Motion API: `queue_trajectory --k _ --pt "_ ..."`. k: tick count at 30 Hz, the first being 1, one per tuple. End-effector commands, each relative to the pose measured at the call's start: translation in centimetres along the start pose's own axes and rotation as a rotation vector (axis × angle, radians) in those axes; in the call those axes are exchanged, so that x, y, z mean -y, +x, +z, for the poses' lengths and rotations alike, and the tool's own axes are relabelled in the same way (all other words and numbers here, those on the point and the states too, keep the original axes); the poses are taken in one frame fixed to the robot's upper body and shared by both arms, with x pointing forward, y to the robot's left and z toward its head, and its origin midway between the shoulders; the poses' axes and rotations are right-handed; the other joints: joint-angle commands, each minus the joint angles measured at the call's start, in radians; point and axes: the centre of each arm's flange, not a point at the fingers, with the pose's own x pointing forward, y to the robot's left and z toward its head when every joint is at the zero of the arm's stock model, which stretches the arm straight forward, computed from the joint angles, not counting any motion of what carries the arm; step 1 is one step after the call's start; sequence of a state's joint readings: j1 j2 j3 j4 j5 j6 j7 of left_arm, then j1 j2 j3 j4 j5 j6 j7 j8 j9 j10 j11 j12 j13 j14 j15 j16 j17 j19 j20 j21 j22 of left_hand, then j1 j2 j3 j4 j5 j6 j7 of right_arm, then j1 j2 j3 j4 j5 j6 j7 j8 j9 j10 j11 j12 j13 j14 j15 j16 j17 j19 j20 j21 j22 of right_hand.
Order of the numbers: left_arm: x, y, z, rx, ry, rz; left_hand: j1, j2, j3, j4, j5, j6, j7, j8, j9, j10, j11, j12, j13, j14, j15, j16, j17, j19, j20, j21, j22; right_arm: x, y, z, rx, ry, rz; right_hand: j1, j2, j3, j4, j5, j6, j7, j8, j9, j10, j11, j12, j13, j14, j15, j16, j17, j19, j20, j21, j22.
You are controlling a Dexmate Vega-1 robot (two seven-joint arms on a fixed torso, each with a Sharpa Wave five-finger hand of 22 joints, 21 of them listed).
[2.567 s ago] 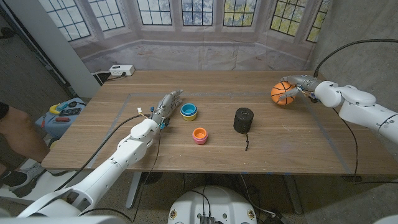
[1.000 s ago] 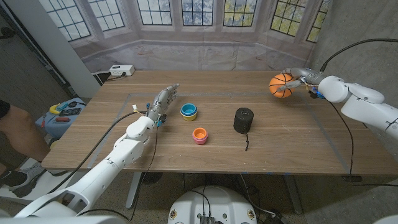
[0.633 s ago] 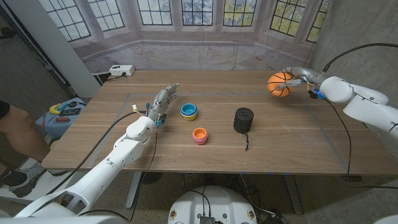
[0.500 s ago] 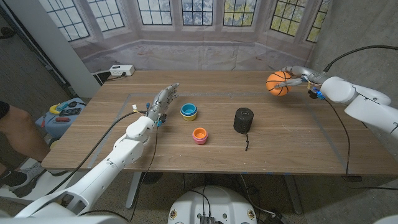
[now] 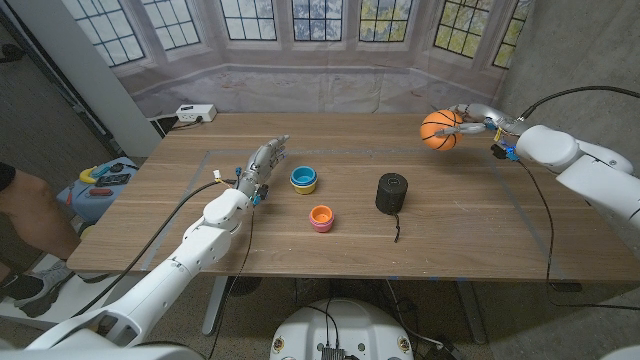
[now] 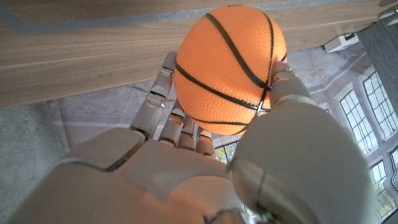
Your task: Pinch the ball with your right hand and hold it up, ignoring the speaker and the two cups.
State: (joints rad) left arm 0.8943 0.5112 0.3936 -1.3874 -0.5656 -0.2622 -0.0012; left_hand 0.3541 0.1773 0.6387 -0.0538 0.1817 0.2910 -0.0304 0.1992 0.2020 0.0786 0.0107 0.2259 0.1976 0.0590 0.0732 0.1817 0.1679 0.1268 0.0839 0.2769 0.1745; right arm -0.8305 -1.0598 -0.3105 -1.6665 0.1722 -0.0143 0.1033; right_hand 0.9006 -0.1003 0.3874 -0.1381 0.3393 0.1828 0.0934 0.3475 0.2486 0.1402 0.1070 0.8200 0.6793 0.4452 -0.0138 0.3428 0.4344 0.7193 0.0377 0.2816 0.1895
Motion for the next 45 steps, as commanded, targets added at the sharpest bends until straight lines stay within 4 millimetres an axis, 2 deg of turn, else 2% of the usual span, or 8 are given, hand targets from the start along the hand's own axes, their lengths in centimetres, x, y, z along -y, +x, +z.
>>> queue_trajectory --k 1,7,19,25,29,45 --pt "0.1 -0.2 -0.2 -0.002 -0.003 0.002 -0.005 -0.006 0.001 -0.006 0.004 0.005 -0.004 0.000 0.005 0.005 0.005 -0.002 0.004 0.001 -0.002 -0.002 0.002 0.008 0.001 -0.006 0.005 -0.4 0.3 0.5 0.088 0.184 0.003 -0.004 0.011 -0.004 0.002 -0.006 0.007 0.009 0.000 0.003 0.001 0.005 0.005 0.004 0.005 0.004 0.008 0.005 0.002 0.007 -0.002 0.001" --pt "0.1 -0.2 -0.2 -0.003 -0.002 0.002 -0.004 -0.006 0.001 -0.007 0.004 0.005 -0.003 0.000 0.005 0.005 0.004 -0.002 0.004 0.001 -0.001 -0.002 0.002 0.008 0.001 -0.007 0.005 -1.0 0.6 0.5 0.110 0.247 0.016 -0.008 0.010 -0.010 0.003 -0.012 0.008 0.010 -0.002 0.004 -0.005 0.012 0.004 0.006 0.004 0.008 0.009 0.010 0.001 0.007 -0.003 0.001" --pt "0.5 -0.3 -0.4 -0.005 -0.007 -0.003 -0.005 -0.005 0.001 -0.006 0.004 0.006 -0.003 0.000 0.005 0.005 0.004 -0.003 0.004 0.000 0.000 -0.002 0.002 0.009 0.001 -0.010 0.006 -2.3 0.8 -0.4 0.188 0.510 0.037 -0.009 0.014 -0.012 0.002 -0.019 0.007 0.018 -0.006 0.004 -0.007 0.021 0.007 0.007 0.009 0.018 0.007 0.014 0.005 0.011 -0.002 0.002" --pt "0.6 -0.6 -0.5 -0.006 -0.010 0.001 -0.005 -0.005 0.001 -0.007 0.004 0.008 -0.001 0.001 0.006 0.006 0.005 -0.002 0.004 0.001 0.001 -0.002 0.002 0.009 0.001 -0.011 0.006 -3.1 1.1 -0.4 0.203 0.562 0.054 -0.020 0.017 -0.021 0.008 -0.027 0.009 0.021 -0.008 0.005 -0.009 0.029 0.008 0.008 0.010 0.023 0.009 0.021 0.009 0.014 -0.001 0.002" --pt "0.7 -0.8 -0.5 -0.005 -0.013 0.002 -0.005 -0.005 0.001 -0.007 0.004 0.008 -0.002 0.000 0.006 0.005 0.009 -0.003 0.004 0.001 0.002 -0.002 0.002 0.010 0.002 -0.012 0.006 -3.5 1.3 -0.3 0.213 0.579 0.061 -0.064 0.002 -0.048 0.024 -0.044 0.007 0.025 -0.013 0.005 -0.012 0.034 0.010 0.009 0.008 0.029 0.007 0.027 0.008 0.017 -0.002 0.003" --pt "0.4 -1.6 -0.6 0.002 -0.021 0.013 -0.005 -0.004 0.001 -0.009 0.004 0.010 0.000 0.001 0.006 0.007 0.008 -0.003 0.004 0.001 0.002 -0.001 0.002 0.011 0.002 -0.016 0.006 -5.0 2.6 0.9 0.227 0.618 0.100 -0.082 0.004 -0.054 0.029 -0.054 0.014 0.024 -0.017 0.005 -0.011 0.042 0.013 0.009 0.010 0.037 -0.002 0.029 0.008 0.026 -0.003 0.003"
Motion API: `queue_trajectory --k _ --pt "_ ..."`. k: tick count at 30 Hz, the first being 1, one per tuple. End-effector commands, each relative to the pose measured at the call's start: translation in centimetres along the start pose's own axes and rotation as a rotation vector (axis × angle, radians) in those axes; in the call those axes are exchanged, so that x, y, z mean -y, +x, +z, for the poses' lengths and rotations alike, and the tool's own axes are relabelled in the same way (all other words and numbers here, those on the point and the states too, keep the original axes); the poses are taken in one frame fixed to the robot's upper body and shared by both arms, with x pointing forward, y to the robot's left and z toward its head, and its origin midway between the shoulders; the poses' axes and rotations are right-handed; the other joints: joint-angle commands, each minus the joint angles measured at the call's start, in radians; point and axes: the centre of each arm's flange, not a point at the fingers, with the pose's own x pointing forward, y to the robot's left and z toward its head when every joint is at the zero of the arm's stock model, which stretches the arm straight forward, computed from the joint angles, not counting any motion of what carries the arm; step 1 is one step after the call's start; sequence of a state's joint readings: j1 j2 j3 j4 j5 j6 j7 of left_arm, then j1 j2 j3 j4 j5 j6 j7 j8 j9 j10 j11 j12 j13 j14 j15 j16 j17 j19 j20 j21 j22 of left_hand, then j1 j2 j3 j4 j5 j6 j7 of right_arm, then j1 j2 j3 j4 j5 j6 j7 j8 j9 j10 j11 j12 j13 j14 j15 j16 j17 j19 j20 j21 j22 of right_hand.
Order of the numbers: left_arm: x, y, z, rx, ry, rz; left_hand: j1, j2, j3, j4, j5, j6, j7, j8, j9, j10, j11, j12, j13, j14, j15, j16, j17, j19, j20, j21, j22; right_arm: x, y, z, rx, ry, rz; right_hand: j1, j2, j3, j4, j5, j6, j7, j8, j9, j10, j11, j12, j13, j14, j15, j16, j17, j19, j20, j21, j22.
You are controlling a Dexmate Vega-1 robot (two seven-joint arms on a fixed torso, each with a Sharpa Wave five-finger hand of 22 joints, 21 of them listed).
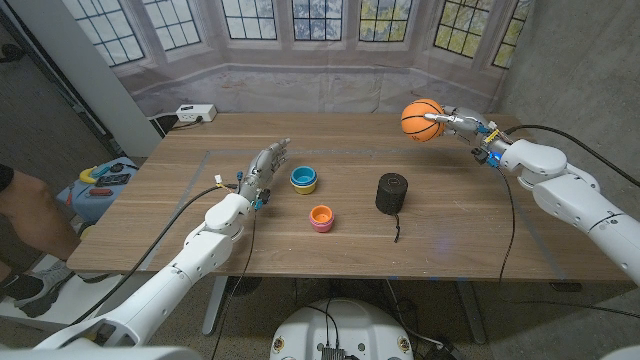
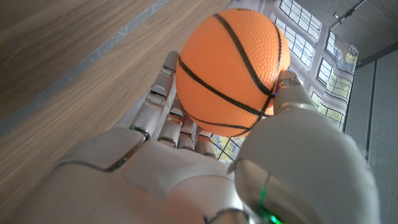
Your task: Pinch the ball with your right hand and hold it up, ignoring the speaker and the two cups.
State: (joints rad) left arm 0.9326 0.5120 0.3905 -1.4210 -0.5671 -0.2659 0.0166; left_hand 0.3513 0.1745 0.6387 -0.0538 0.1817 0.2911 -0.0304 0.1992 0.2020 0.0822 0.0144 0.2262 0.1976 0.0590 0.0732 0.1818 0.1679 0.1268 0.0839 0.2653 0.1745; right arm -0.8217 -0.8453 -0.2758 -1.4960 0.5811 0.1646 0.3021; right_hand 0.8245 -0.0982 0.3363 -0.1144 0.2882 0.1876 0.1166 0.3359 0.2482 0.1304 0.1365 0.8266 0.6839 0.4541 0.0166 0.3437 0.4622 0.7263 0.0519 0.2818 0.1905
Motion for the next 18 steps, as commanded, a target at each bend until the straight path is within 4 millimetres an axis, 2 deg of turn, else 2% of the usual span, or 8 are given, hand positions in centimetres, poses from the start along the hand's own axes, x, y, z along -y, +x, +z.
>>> queue_trajectory --k 1,18 --pt "-0.3 -0.5 0.0 0.007 -0.009 0.007 -0.002 -0.001 0.002 -0.009 0.004 0.009 0.000 0.000 0.006 0.003 0.005 -0.003 0.004 0.001 0.002 -0.001 0.002 0.012 0.002 -0.004 0.006 -1.6 1.4 -0.3 0.009 0.053 0.035 -0.007 0.002 -0.003 0.005 -0.003 0.009 0.001 -0.006 0.005 -0.002 0.013 0.006 0.004 0.001 0.008 -0.004 0.001 0.001 0.012 -0.003 0.002" --pt "-0.4 -0.3 0.0 0.030 -0.015 0.010 0.001 0.000 0.003 -0.012 0.005 0.016 0.000 0.002 0.006 0.010 0.002 -0.002 0.004 0.004 0.002 -0.001 0.002 0.014 0.003 -0.008 0.006 -3.7 3.9 -0.7 0.048 0.166 0.091 -0.028 0.007 -0.016 0.010 -0.018 0.012 -0.001 -0.012 0.006 -0.004 0.022 0.003 -0.003 -0.004 0.017 -0.007 0.012 0.008 0.025 -0.003 0.002"
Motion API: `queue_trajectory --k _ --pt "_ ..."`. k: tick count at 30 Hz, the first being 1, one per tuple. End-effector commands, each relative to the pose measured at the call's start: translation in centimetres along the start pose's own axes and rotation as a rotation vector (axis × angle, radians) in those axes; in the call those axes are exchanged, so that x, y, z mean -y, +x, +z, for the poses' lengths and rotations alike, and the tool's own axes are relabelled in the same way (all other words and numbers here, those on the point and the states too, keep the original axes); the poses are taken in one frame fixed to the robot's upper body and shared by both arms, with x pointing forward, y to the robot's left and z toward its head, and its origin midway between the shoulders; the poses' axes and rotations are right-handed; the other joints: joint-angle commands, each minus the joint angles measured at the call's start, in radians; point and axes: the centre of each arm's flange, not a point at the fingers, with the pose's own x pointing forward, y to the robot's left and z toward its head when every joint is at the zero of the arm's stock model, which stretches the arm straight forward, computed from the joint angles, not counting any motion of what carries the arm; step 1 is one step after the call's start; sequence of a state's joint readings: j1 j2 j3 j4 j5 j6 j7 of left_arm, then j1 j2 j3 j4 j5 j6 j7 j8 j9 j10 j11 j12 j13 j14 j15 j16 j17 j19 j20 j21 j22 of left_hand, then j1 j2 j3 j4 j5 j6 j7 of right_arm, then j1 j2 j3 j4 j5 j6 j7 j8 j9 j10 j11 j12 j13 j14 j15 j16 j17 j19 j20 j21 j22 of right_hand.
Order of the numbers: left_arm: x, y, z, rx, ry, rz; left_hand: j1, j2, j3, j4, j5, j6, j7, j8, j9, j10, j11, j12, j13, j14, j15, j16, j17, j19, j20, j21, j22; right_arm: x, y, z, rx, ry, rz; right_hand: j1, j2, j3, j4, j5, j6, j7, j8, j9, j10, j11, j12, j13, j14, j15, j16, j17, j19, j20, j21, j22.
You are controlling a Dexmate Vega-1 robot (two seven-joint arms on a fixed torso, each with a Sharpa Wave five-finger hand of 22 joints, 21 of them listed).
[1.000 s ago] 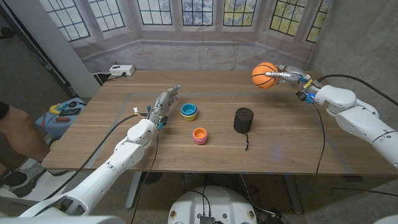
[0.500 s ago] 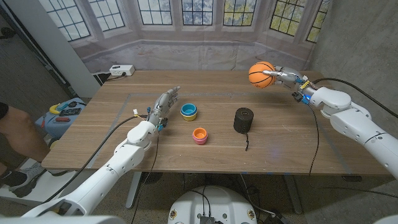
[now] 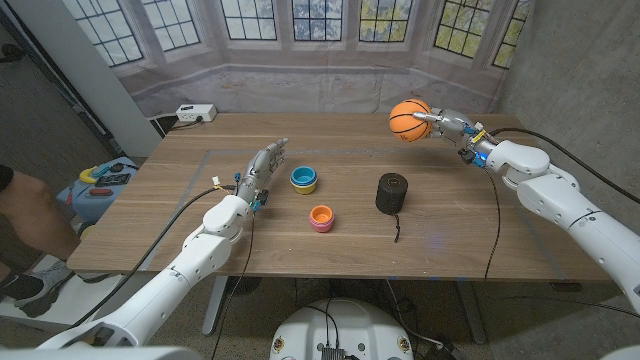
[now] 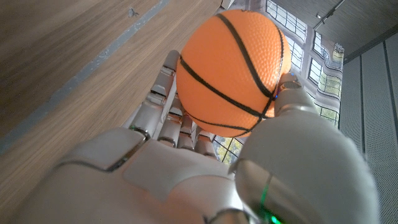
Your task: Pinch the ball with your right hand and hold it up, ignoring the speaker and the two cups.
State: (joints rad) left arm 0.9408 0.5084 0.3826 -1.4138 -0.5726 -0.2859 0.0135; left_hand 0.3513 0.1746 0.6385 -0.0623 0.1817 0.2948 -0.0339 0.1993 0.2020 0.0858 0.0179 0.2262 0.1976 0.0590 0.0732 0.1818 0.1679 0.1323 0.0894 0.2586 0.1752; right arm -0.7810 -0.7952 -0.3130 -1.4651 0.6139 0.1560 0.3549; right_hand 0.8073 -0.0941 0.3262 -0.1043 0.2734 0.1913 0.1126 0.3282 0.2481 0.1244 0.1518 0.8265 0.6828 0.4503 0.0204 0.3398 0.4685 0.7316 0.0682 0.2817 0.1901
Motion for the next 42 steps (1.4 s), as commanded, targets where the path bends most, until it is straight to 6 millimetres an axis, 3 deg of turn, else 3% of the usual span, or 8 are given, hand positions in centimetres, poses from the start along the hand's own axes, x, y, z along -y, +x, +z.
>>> queue_trajectory --k 1,28,42 --pt "0.0 0.0 0.1 0.020 -0.008 0.003 0.001 0.000 0.003 -0.004 0.005 0.013 0.003 0.003 0.006 0.008 -0.001 -0.001 0.004 0.004 0.002 -0.001 0.002 0.009 -0.002 -0.002 0.005 -1.7 2.4 -0.6 0.035 0.104 0.037 -0.011 0.003 -0.007 0.000 -0.004 0.008 0.003 -0.005 0.006 0.002 0.008 0.003 -0.003 0.000 0.013 -0.003 0.006 0.002 0.009 -0.003 0.003" --pt "0.8 -1.2 0.3 0.032 -0.006 0.009 0.002 0.002 0.001 -0.005 0.005 0.022 0.000 0.004 0.006 0.011 0.005 -0.001 0.004 0.003 0.006 -0.001 0.002 0.010 -0.002 -0.008 0.005 -3.7 3.2 -2.6 0.039 0.283 0.097 -0.025 0.012 -0.020 -0.001 -0.025 -0.012 0.009 -0.023 0.006 -0.016 0.026 -0.007 -0.011 -0.009 0.030 -0.010 0.018 -0.003 0.017 -0.007 0.003" --pt "0.1 -1.3 0.4 0.040 -0.007 0.005 0.003 0.003 0.001 -0.006 0.005 0.024 -0.002 0.003 0.006 0.011 0.005 -0.002 0.004 0.002 0.006 -0.002 0.002 0.012 -0.001 -0.011 0.006 -5.7 5.1 -3.5 0.032 0.348 0.140 -0.037 0.018 -0.024 -0.001 -0.037 -0.031 0.015 -0.038 0.006 -0.043 0.038 -0.018 -0.014 -0.023 0.043 -0.023 0.021 -0.015 0.023 -0.014 0.003"
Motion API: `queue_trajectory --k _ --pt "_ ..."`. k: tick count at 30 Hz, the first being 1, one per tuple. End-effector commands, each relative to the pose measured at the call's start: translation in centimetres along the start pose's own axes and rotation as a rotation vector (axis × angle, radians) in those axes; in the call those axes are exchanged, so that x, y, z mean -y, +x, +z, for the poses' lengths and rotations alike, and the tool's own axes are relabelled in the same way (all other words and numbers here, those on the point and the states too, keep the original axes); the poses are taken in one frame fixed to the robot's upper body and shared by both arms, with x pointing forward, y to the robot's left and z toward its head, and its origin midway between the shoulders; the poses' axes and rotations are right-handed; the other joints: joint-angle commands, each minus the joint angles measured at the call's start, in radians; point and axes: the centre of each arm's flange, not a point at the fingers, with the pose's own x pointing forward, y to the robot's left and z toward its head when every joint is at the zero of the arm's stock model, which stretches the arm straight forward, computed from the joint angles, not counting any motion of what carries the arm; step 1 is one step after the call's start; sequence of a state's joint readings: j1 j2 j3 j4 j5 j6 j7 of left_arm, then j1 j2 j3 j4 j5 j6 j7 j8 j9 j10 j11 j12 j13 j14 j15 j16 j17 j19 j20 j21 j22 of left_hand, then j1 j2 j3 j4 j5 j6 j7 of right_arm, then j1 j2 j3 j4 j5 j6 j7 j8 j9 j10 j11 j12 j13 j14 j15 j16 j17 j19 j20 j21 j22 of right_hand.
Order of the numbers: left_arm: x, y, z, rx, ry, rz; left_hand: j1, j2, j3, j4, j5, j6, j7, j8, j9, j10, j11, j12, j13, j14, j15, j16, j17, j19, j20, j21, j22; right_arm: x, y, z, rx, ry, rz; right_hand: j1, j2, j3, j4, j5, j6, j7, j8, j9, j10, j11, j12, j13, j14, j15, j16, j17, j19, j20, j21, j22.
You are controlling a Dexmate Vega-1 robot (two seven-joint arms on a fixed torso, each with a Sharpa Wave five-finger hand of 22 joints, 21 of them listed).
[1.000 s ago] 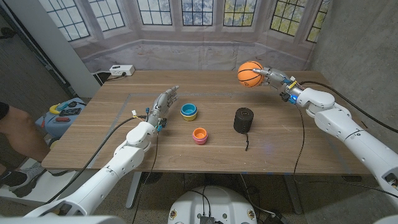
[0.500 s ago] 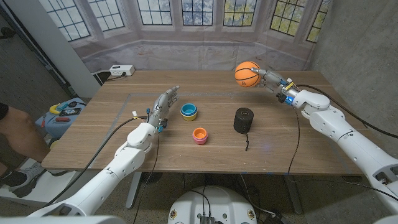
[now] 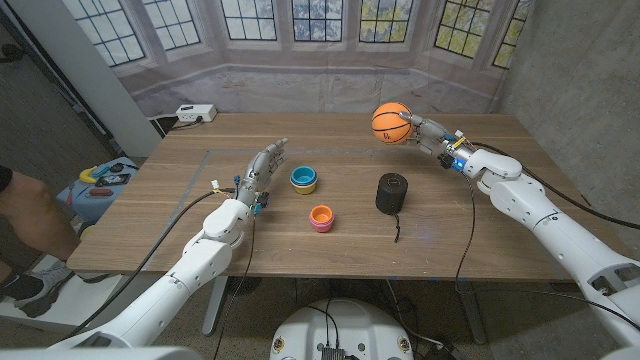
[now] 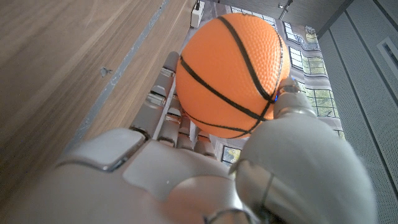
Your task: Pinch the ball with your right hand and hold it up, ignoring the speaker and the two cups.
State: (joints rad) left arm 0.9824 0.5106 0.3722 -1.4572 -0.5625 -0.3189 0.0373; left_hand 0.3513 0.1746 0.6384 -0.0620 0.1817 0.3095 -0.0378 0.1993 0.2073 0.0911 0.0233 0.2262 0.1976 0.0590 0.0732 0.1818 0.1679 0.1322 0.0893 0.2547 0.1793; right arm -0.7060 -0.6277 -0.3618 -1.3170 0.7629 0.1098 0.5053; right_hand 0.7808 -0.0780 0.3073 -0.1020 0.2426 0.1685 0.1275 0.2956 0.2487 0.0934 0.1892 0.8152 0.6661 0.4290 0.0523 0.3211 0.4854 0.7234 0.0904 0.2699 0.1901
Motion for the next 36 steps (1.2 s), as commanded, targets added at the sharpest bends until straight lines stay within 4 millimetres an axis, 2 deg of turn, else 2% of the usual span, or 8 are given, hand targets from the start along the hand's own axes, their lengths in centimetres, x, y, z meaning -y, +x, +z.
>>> queue_trajectory --k 1,3,5,15,27,36 --pt "-0.5 0.0 0.0 0.006 -0.003 -0.006 0.003 0.003 0.001 -0.006 0.005 0.009 0.002 0.003 0.001 0.006 -0.001 -0.002 0.004 0.002 0.005 -0.002 0.002 0.012 -0.001 -0.007 0.001 -1.2 1.7 -1.0 -0.006 0.053 0.035 -0.010 0.002 -0.005 -0.003 -0.007 -0.012 0.001 -0.007 0.006 -0.014 0.002 -0.008 0.002 -0.004 0.011 -0.006 0.004 -0.009 0.001 -0.003 0.003" --pt "-0.6 0.1 0.0 0.008 -0.004 -0.006 0.003 0.003 0.001 -0.006 0.005 0.011 0.000 0.004 0.001 0.005 -0.001 -0.002 0.004 0.002 0.006 -0.002 0.002 0.012 -0.001 -0.008 0.001 -1.3 2.0 -1.1 -0.008 0.057 0.039 -0.014 0.001 -0.007 -0.003 -0.009 -0.015 0.002 -0.010 0.006 -0.016 0.004 -0.009 0.002 -0.006 0.012 -0.009 0.004 -0.009 0.003 -0.003 0.003" --pt "-0.7 0.1 0.0 0.007 -0.003 -0.005 0.004 0.005 0.001 -0.006 0.005 0.020 -0.013 0.007 0.001 0.006 0.000 -0.002 0.004 0.002 0.006 -0.002 0.002 0.012 0.000 -0.009 0.002 -1.5 2.4 -1.3 -0.010 0.067 0.044 -0.014 0.002 -0.007 -0.003 -0.009 -0.015 0.001 -0.010 0.006 -0.016 0.004 -0.009 0.002 -0.006 0.013 -0.009 0.004 -0.010 0.003 -0.004 0.003" --pt "-0.9 0.7 0.0 0.006 -0.009 -0.012 0.006 0.005 0.002 -0.007 0.006 0.025 -0.010 0.007 0.001 0.008 0.003 -0.002 0.004 0.002 0.006 -0.001 0.002 0.012 0.000 -0.011 0.002 -2.0 3.8 -2.0 -0.012 0.114 0.069 -0.021 0.005 -0.008 -0.002 -0.013 -0.022 0.004 -0.017 0.006 -0.025 0.010 -0.013 -0.001 -0.011 0.023 -0.016 0.005 -0.015 0.006 -0.007 0.003" --pt "-0.6 1.0 -0.2 -0.002 -0.007 -0.013 0.006 0.005 0.001 -0.007 0.005 0.025 -0.010 0.006 0.001 0.007 0.004 -0.003 0.004 0.001 0.006 -0.001 0.002 0.013 0.001 -0.014 0.002 -1.9 3.8 -3.2 -0.017 0.158 0.065 -0.025 0.008 -0.010 -0.004 -0.019 -0.032 0.003 -0.025 0.006 -0.040 0.019 -0.022 -0.004 -0.021 0.031 -0.026 0.006 -0.019 0.009 -0.009 0.003" --pt "-0.2 1.0 -0.2 -0.004 -0.005 -0.019 0.006 0.005 0.000 -0.007 0.005 0.027 -0.010 0.006 0.001 0.007 0.004 -0.003 0.005 0.001 0.007 -0.002 0.002 0.012 0.000 -0.016 0.002 -1.4 3.3 -3.3 -0.019 0.152 0.052 -0.026 0.010 -0.010 -0.006 -0.022 -0.037 0.004 -0.029 0.006 -0.045 0.019 -0.026 -0.006 -0.025 0.034 -0.029 0.007 -0.022 0.012 -0.011 0.003"
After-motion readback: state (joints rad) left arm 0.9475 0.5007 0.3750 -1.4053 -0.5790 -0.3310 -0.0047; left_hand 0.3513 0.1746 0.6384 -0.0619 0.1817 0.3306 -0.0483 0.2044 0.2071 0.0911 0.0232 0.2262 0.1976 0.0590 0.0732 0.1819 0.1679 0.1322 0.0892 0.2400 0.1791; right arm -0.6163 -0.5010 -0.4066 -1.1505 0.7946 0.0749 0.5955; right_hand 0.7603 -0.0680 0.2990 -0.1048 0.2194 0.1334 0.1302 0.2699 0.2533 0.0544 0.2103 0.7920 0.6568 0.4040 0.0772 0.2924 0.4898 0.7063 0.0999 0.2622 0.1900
